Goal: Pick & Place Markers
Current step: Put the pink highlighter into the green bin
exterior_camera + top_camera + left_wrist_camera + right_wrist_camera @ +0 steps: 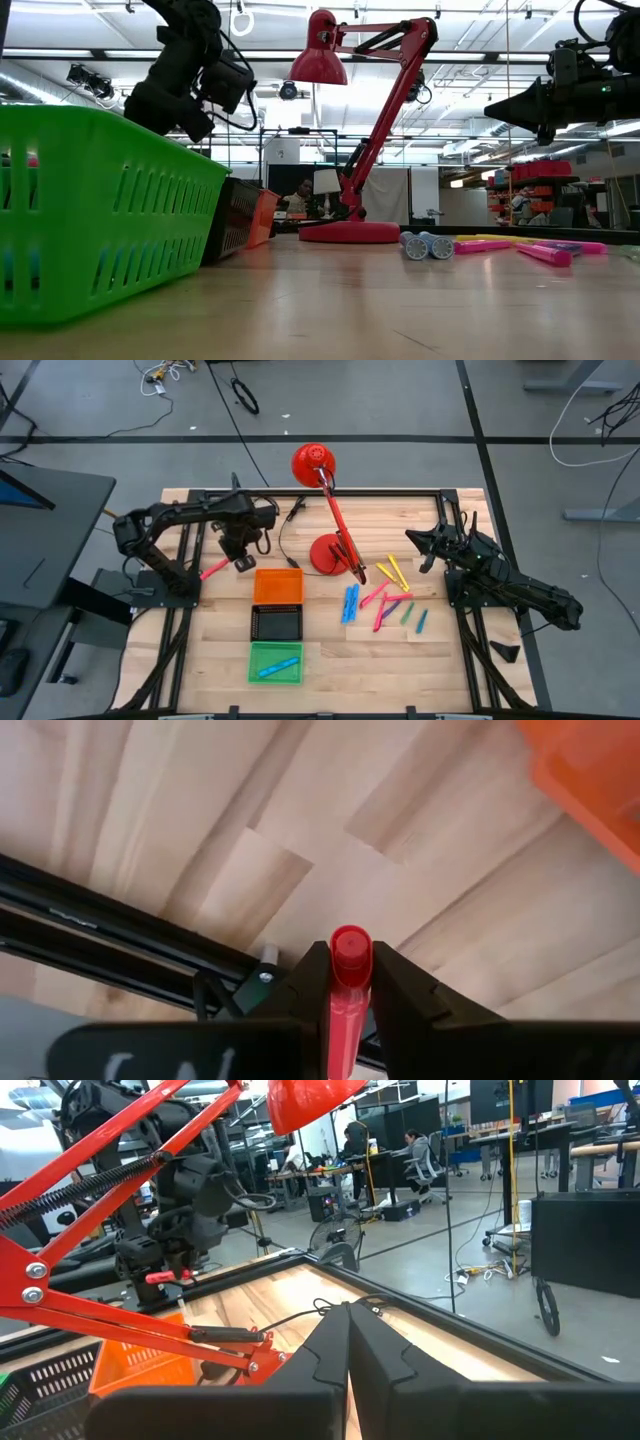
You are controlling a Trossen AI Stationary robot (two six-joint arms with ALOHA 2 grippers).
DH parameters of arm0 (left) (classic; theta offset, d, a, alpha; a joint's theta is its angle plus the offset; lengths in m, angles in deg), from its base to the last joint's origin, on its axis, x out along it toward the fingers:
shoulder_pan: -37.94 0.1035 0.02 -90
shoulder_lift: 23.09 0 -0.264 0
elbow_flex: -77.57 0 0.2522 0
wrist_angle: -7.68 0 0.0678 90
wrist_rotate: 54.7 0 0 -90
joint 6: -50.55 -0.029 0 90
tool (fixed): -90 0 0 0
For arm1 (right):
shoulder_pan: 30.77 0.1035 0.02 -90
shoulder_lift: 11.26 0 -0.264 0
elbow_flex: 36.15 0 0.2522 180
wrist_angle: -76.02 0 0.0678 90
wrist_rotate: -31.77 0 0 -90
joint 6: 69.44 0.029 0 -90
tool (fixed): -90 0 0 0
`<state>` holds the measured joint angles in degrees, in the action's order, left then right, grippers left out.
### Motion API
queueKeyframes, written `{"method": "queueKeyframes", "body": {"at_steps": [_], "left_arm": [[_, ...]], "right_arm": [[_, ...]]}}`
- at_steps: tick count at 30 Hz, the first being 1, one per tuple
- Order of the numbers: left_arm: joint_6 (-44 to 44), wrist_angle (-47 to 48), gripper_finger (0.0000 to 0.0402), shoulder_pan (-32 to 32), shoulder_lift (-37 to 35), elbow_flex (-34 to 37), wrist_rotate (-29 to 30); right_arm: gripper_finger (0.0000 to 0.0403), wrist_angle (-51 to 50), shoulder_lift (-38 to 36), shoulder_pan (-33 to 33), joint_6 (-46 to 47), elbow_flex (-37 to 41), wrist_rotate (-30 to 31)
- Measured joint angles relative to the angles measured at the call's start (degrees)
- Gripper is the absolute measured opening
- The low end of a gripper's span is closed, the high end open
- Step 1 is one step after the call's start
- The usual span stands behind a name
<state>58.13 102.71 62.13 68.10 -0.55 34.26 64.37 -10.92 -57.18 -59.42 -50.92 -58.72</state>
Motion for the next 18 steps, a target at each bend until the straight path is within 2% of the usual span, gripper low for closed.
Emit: {"method": "queueKeyframes", "body": {"at_steps": [5, 18], "left_arm": [[0.89, 1.88, 0.0056, -5.53, 0.00, -1.19, -0.13], [8.19, 8.21, 0.0056, -20.40, 0.00, -11.80, -0.25]], "right_arm": [[0.0010, 0.00, 0.02, -0.02, 0.00, 0.00, 0.00], [0.0010, 0.00, 0.00, 0.00, 0.00, 0.00, 0.00]]}}
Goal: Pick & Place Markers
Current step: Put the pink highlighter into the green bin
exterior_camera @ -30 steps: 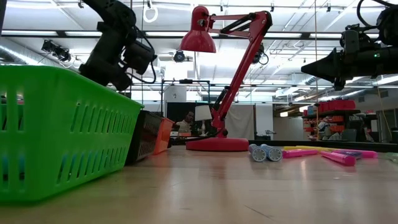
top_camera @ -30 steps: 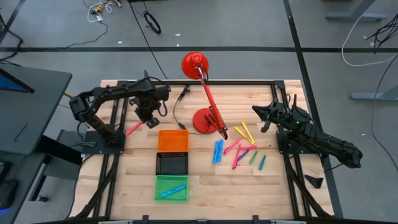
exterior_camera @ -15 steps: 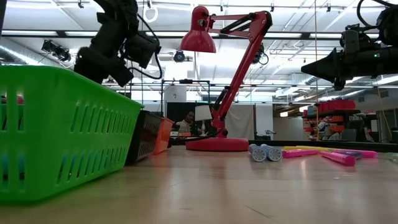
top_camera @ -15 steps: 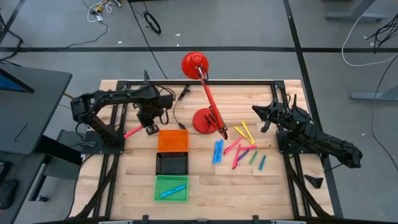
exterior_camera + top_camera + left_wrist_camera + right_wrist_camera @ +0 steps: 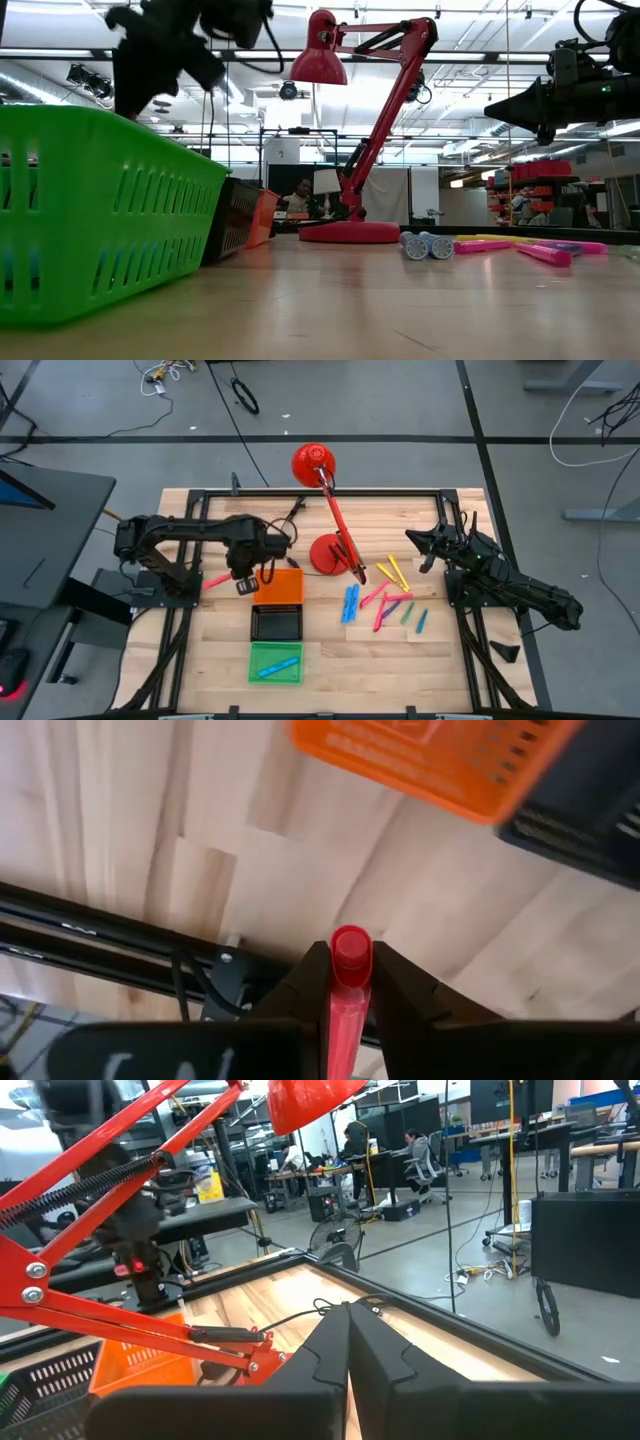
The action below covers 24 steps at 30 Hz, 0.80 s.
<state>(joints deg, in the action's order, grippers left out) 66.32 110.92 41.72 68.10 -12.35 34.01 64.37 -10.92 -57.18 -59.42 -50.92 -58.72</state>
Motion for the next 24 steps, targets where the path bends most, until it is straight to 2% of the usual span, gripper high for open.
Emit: {"method": "queueKeyframes", "body": {"at_steps": [13, 19, 24], "left_arm": [[7.55, 0.71, 0.0057, -16.05, 1.91, -6.02, -3.86], [9.10, 0.56, 0.0057, -21.14, 6.78, -10.91, -4.73], [9.26, 0.69, 0.0057, -23.50, 12.35, -18.27, -6.31]], "right_arm": [[0.0010, 0.00, 0.02, -0.02, 0.00, 0.00, 0.00], [0.0010, 0.00, 0.02, 0.00, 0.00, 0.00, 0.00], [0.0010, 0.00, 0.02, -0.02, 0.00, 0.00, 0.00]]}}
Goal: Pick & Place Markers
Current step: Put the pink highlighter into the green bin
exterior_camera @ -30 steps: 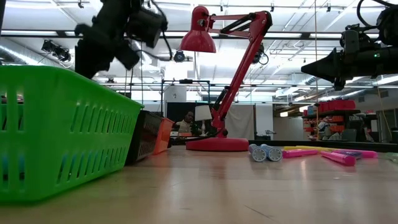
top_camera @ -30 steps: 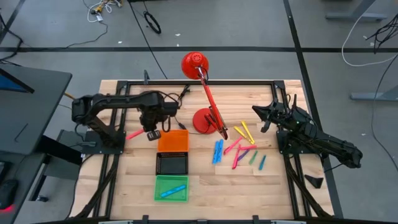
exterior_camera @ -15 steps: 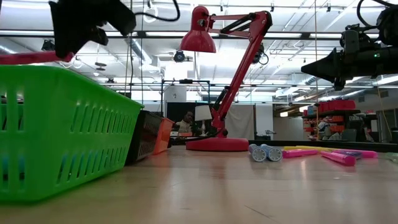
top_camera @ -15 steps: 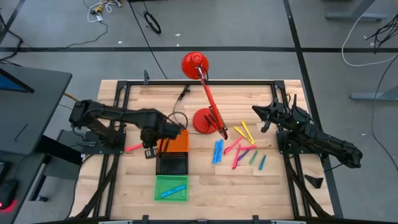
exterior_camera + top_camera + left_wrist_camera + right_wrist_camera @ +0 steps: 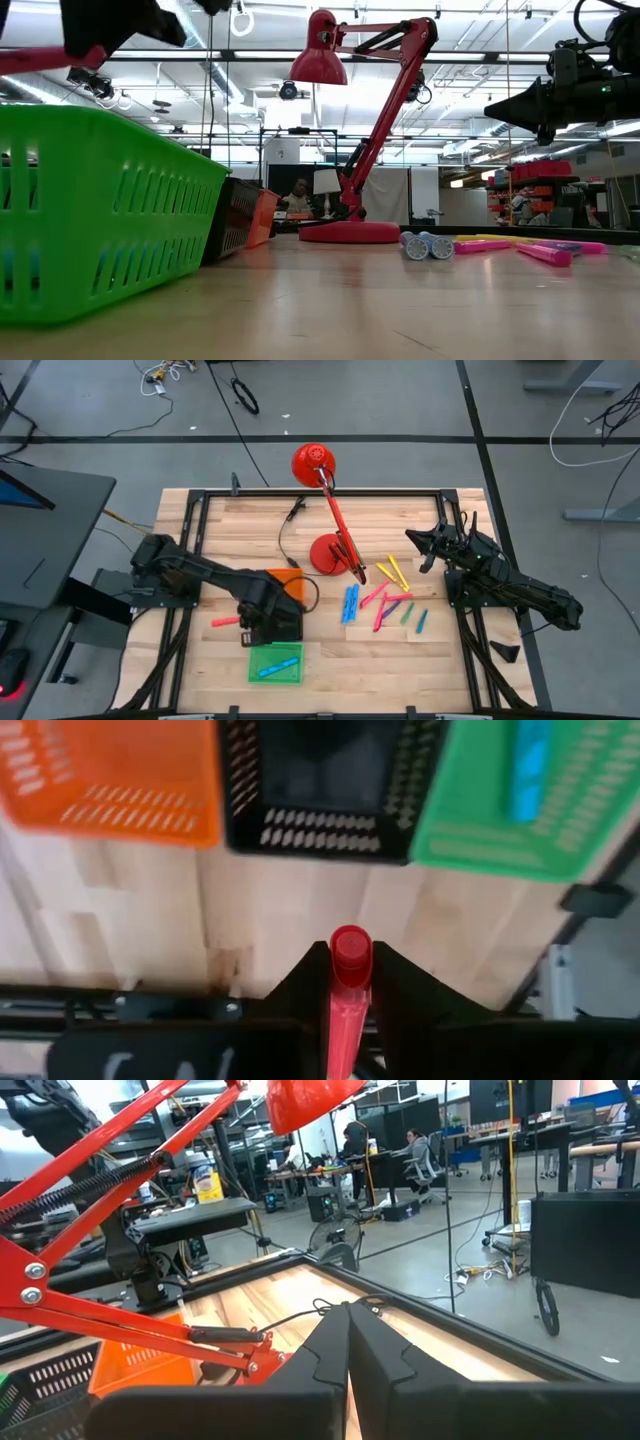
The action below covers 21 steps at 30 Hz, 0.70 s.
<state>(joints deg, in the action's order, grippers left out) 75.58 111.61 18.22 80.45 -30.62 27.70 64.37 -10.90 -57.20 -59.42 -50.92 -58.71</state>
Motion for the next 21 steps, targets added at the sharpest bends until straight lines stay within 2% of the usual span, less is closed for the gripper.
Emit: {"method": "queueKeyframes", "body": {"at_steps": [14, 21], "left_arm": [[4.17, -0.21, 0.0054, -3.13, 14.96, -22.28, -5.08], [4.52, -0.21, 0.0054, -3.44, 19.91, -28.44, -5.57]], "right_arm": [[0.0010, 0.00, 0.00, 0.02, 0.00, 0.00, 0.00], [0.0010, 0.00, 0.00, 0.02, 0.00, 0.00, 0.00]]}}
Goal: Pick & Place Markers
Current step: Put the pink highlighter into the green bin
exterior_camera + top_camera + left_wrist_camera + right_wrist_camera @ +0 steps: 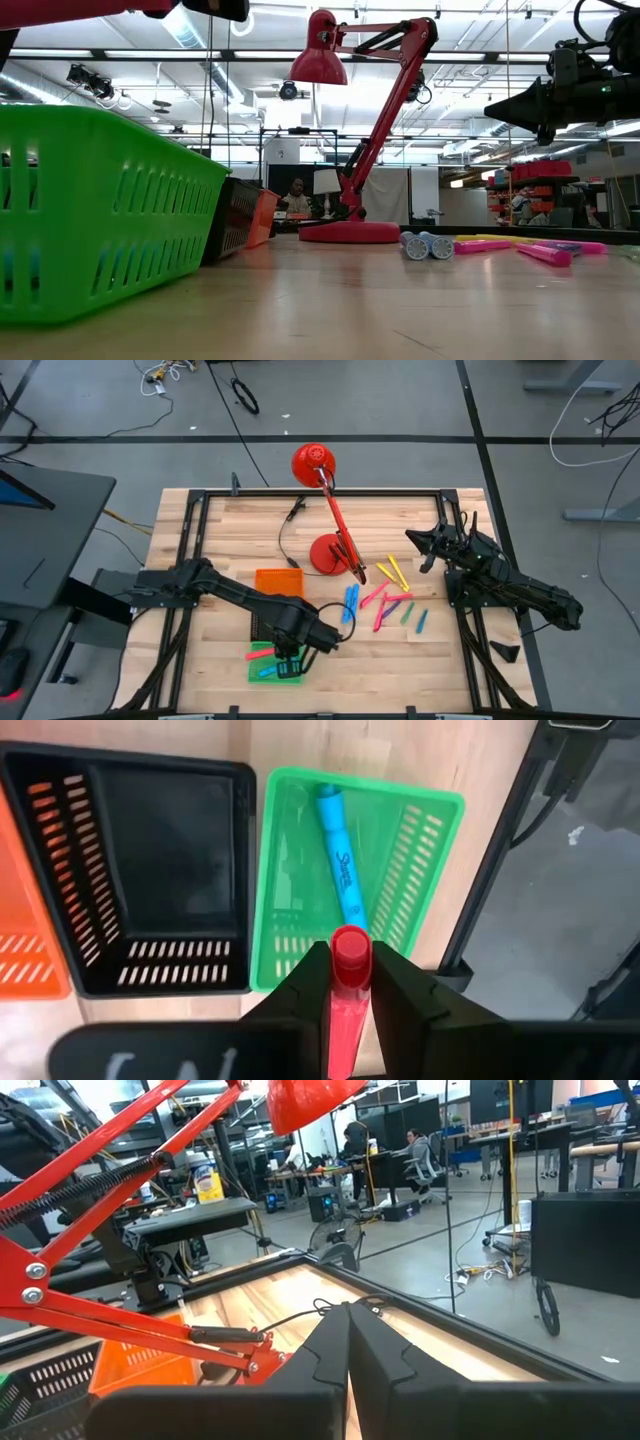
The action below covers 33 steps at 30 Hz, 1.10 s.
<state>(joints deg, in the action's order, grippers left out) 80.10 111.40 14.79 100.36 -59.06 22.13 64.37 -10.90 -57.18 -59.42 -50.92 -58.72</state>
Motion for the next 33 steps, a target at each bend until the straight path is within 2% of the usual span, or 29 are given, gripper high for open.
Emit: {"method": "queueKeyframes", "body": {"at_steps": [8, 19, 33], "left_arm": [[0.26, 0.03, 0.0054, -0.24, 0.48, 0.94, 2.32], [1.47, -6.09, 0.0054, -1.25, 0.47, 9.95, 3.39], [1.74, -7.20, 0.0056, -1.19, 8.65, 7.12, 1.53]], "right_arm": [[0.0010, 0.00, 0.00, 0.00, 0.00, 0.01, 0.00], [0.0010, 0.00, 0.00, 0.00, 0.00, 0.00, 0.00], [0.0010, 0.00, 0.00, 0.00, 0.00, 0.00, 0.00]]}}
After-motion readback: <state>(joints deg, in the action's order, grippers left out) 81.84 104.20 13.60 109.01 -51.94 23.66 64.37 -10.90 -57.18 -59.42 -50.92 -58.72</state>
